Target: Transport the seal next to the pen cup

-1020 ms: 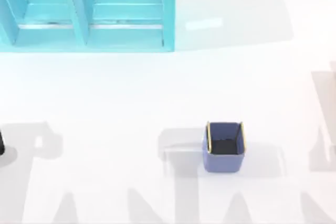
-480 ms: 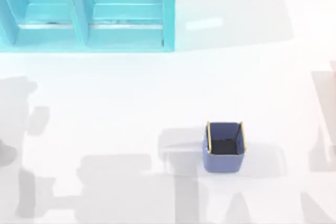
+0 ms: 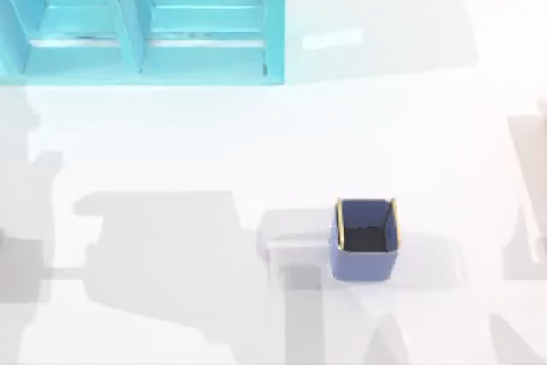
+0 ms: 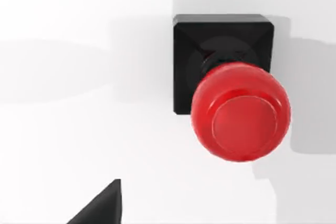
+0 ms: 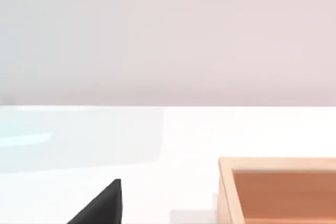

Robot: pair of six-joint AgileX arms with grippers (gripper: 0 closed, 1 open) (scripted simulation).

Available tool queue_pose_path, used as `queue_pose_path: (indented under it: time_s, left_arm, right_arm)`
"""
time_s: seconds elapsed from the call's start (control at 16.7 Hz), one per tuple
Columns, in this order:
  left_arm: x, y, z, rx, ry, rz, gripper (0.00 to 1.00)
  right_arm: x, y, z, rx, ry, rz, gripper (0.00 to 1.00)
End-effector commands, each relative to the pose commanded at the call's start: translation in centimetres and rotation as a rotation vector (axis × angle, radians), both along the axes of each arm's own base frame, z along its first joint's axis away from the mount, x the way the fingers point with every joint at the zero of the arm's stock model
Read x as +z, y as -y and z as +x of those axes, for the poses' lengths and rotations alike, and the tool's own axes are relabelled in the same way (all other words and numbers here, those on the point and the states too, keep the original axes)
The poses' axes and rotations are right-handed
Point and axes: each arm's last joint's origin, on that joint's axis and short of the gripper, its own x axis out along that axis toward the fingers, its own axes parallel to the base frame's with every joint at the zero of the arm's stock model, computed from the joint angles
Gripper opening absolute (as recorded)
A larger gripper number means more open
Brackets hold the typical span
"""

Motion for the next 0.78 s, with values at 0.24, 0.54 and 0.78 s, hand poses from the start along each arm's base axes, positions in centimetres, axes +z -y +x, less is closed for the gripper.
queue_pose_path:
  time_s: [0.24,0.54,0.78]
  left_arm:
    - [0.0,-0.2,0.3,0.000,-0.014,-0.003,1.00]
    - [-1.3,-0.1,0.4,-0.001,-0.018,-0.004,1.00]
    - [-5.8,-0.3,0.8,0.000,-0.003,-0.001,1.00]
  right_arm:
    - [0.0,0.0,0.0,0.000,0.000,0.000,1.00]
    - [0.0,0.0,0.0,0.000,0.000,0.000,1.00]
    - [0.0,0.0,0.0,0.000,0.000,0.000,1.00]
